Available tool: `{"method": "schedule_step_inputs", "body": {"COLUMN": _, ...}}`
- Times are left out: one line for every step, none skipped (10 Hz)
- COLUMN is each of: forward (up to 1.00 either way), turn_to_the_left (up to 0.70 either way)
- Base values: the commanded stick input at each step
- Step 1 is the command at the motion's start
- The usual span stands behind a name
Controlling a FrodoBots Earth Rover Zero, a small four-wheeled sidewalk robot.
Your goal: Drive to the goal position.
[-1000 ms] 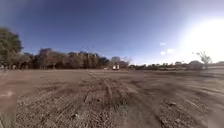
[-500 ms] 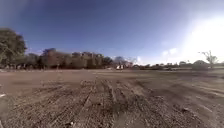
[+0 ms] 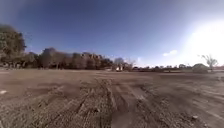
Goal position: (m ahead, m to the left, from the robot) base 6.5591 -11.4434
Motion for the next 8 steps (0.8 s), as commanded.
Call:
{"method": "schedule_step_inputs", "body": {"forward": 0.5, "turn_to_the_left": 0.0}}
{"method": "schedule_step_inputs", "body": {"forward": 0.5, "turn_to_the_left": 0.0}}
{"method": "schedule_step_inputs", "body": {"forward": 0.5, "turn_to_the_left": 0.0}}
{"method": "schedule_step_inputs", "body": {"forward": 0.5, "turn_to_the_left": 0.0}}
{"method": "schedule_step_inputs", "body": {"forward": 0.5, "turn_to_the_left": 0.0}}
{"method": "schedule_step_inputs", "body": {"forward": 0.5, "turn_to_the_left": 0.49}}
{"method": "schedule_step_inputs", "body": {"forward": 0.5, "turn_to_the_left": 0.5}}
{"method": "schedule_step_inputs", "body": {"forward": 0.5, "turn_to_the_left": 0.5}}
